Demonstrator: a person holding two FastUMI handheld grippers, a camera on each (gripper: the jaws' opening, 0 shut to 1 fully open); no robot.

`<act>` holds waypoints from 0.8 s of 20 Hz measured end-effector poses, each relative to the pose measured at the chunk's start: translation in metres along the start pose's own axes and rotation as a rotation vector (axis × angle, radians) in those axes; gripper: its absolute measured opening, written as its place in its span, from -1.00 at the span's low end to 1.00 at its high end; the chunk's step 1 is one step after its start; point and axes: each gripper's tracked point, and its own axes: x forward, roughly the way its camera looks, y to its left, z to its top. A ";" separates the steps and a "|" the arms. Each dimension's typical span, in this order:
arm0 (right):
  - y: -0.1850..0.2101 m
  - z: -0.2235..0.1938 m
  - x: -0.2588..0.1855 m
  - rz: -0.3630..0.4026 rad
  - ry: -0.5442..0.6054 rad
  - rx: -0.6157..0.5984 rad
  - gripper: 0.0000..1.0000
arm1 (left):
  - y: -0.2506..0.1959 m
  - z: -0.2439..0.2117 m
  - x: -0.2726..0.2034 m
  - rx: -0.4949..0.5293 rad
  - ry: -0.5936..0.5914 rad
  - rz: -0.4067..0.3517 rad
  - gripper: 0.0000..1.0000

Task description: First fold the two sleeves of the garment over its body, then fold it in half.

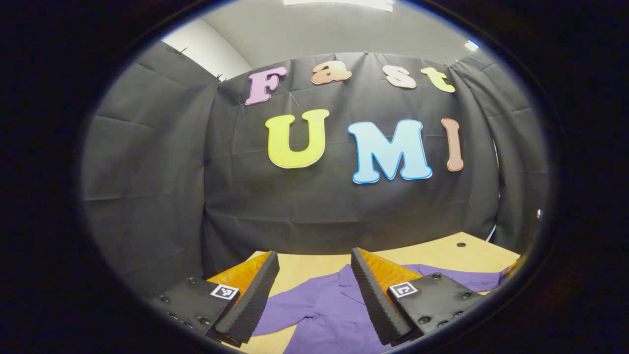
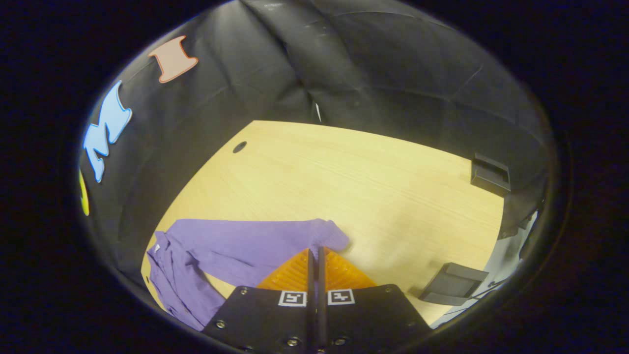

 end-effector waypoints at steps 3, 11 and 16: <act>0.037 0.008 -0.012 0.111 -0.008 0.039 -0.97 | -0.007 0.000 0.005 0.000 0.000 -0.016 0.89; 0.139 0.011 -0.031 0.330 0.010 -0.005 -0.98 | 0.001 -0.004 0.008 0.008 0.003 -0.011 0.89; 0.213 0.010 -0.038 0.442 0.017 -0.065 -0.98 | 0.022 -0.014 0.001 -0.003 0.017 0.037 0.91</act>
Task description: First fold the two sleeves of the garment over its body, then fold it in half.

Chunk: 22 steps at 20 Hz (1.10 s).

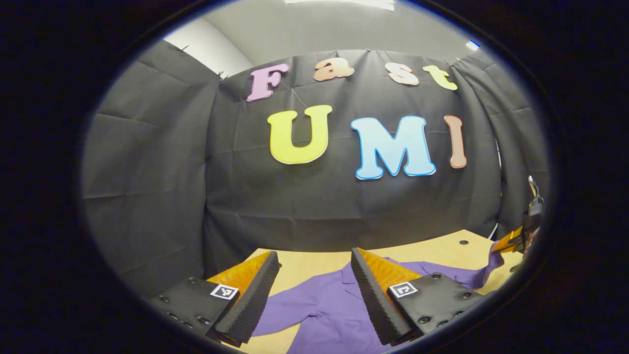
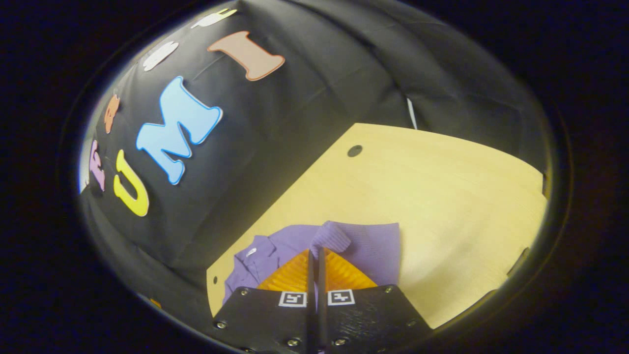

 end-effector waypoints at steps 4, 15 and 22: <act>0.055 -0.003 0.025 0.087 0.019 -0.060 -0.98 | 0.016 -0.005 -0.009 0.004 0.008 0.041 0.91; 0.183 -0.059 0.087 0.293 0.152 -0.198 -0.98 | 0.057 -0.021 -0.031 0.009 0.050 0.159 0.91; 0.239 -0.134 0.119 0.359 0.279 -0.277 -0.98 | 0.084 -0.037 -0.039 -0.012 0.079 0.213 0.91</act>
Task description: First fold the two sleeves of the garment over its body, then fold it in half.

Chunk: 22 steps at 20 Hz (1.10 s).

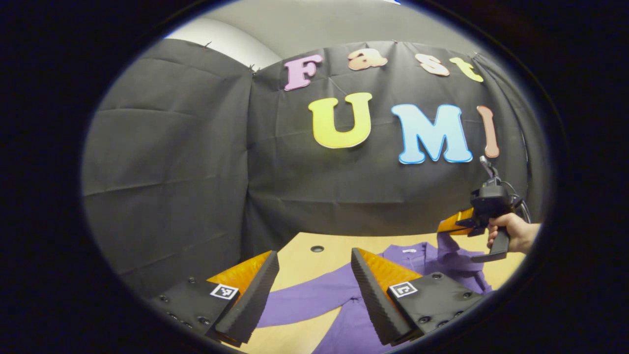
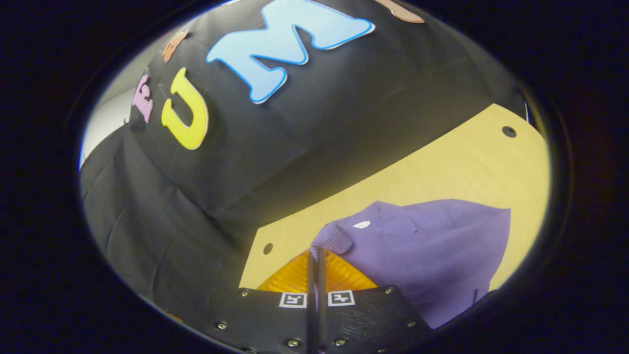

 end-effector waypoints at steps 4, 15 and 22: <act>0.019 -0.035 0.034 0.006 0.080 -0.073 -0.98 | 0.013 -0.011 0.000 0.004 0.022 0.020 0.89; 0.026 -0.095 0.083 -0.038 0.220 -0.120 -0.98 | 0.041 -0.034 -0.005 -0.008 0.075 0.053 0.89; 0.026 -0.097 0.084 -0.074 0.219 -0.194 -0.92 | 0.050 -0.046 -0.007 -0.017 0.089 0.044 0.89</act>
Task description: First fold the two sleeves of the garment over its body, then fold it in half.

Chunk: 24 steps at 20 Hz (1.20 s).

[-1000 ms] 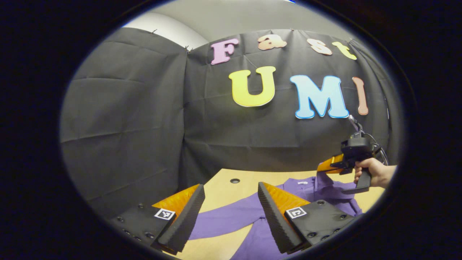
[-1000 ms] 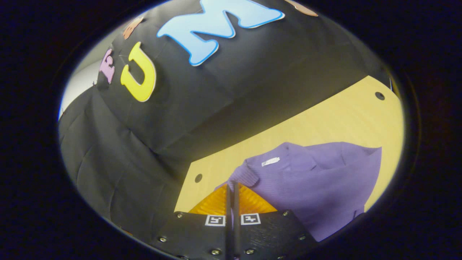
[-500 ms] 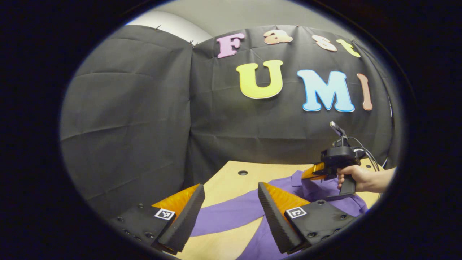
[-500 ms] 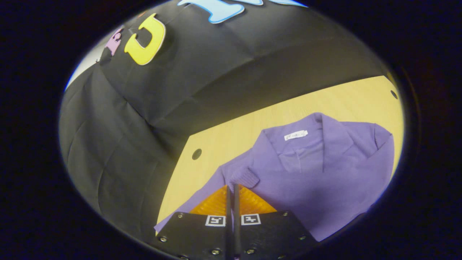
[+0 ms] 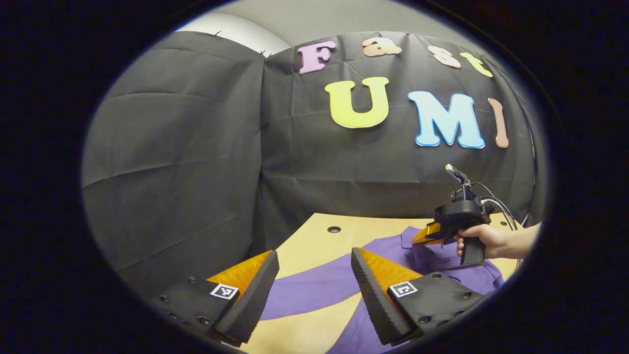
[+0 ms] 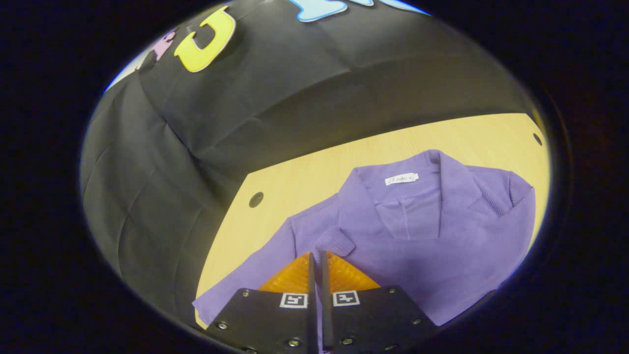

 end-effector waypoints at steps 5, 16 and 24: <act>0.013 -0.004 -0.007 0.030 0.015 -0.022 -0.39 | 0.004 -0.003 0.002 -0.004 0.001 0.006 0.89; 0.031 0.015 -0.072 -0.033 -0.114 -0.244 0.85 | 0.054 -0.037 0.012 -0.059 0.044 0.098 0.89; 0.037 0.009 -0.161 -0.066 -0.215 -0.373 0.85 | 0.120 -0.101 0.038 -0.100 0.193 0.279 0.89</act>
